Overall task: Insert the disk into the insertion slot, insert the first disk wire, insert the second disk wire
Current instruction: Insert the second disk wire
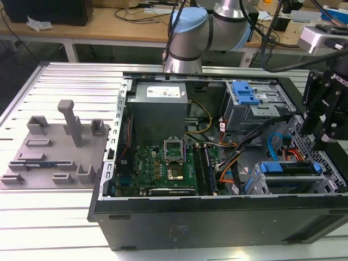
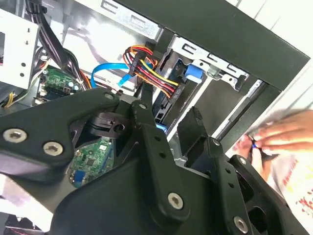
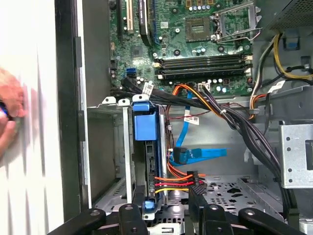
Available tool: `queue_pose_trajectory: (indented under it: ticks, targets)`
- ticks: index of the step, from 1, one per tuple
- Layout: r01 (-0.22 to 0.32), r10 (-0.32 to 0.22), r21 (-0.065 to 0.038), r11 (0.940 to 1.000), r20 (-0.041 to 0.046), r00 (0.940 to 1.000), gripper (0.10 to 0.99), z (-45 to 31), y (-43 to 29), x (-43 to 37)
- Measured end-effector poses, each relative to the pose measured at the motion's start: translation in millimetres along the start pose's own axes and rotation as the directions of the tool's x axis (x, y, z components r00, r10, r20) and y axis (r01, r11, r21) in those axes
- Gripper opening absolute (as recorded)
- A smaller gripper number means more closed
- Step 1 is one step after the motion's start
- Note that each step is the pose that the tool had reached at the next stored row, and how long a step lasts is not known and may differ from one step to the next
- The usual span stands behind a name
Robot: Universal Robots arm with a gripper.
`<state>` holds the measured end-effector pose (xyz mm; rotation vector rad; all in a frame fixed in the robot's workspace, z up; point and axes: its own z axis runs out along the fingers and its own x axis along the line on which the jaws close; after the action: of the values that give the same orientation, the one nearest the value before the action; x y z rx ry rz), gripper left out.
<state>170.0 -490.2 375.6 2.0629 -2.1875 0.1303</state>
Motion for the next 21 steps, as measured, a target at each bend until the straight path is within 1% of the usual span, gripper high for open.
queue_pose_trajectory:
  ticks: [1, 2, 3, 4, 6, 7, 8, 9, 10, 11, 12, 13, 14, 16, 17, 18, 19, 20, 21]
  targets:
    - [-0.001, 0.001, 0.001, 1.0000, -0.0194, 0.9998, 0.482, -1.1, 0.8, -6.5]
    - [-0.001, 0.001, 0.003, 1.0000, -0.0255, 0.9997, 0.482, -1.4, 3.0, -8.8]
    - [-0.002, 0.002, 0.007, 1.0000, -0.0290, 0.9996, 0.482, -1.4, 5.2, -9.5]
    - [-0.003, 0.003, 0.013, 0.9999, -0.0354, 0.9994, 0.482, -1.1, 10.0, -10.1]
    - [-0.004, 0.005, 0.021, 0.9998, -0.0398, 0.9992, 0.482, -1.1, 15.3, -11.3]
    - [-0.005, 0.006, 0.024, 0.9997, -0.0477, 0.9988, 0.482, -1.3, 20.2, -13.5]
    - [-0.005, 0.006, 0.025, 0.9997, -0.0598, 0.9982, 0.482, -1.6, 23.4, -16.4]
    - [-0.004, 0.005, 0.026, 0.9997, -0.0731, 0.9973, 0.482, -2.1, 25.5, -19.2]
    - [-0.002, 0.004, 0.027, 0.9996, -0.0810, 0.9967, 0.482, -2.3, 26.7, -21.4]
    - [0.000, 0.003, 0.027, 0.9996, -0.0859, 0.9963, 0.463, -2.2, 27.7, -22.9]
    - [0.003, 0.000, 0.028, 0.9996, -0.0900, 0.9959, 0.463, -1.8, 29.3, -24.7]
    - [0.007, -0.005, 0.029, 0.9996, -0.0921, 0.9957, 0.329, -0.7, 31.3, -26.0]
    - [0.013, -0.010, 0.030, 0.9995, -0.0933, 0.9956, 0.329, 0.9, 34.2, -26.6]
    - [0.018, -0.015, 0.030, 0.9994, -0.0964, 0.9952, 0.329, 2.4, 37.3, -26.8]
    - [0.021, -0.018, 0.031, 0.9993, -0.1037, 0.9945, 0.329, 3.2, 39.3, -27.6]
    - [0.025, -0.021, 0.032, 0.9992, -0.1147, 0.9932, 0.329, 3.8, 40.6, -29.8]
    - [0.026, -0.022, 0.033, 0.9991, -0.1219, 0.9923, 0.329, 4.1, 40.9, -31.5]
    - [0.029, -0.024, 0.034, 0.9990, -0.1358, 0.9904, 0.329, 4.6, 41.0, -34.6]
    - [0.031, -0.025, 0.034, 0.9989, -0.1458, 0.9890, 0.329, 5.1, 41.1, -37.1]
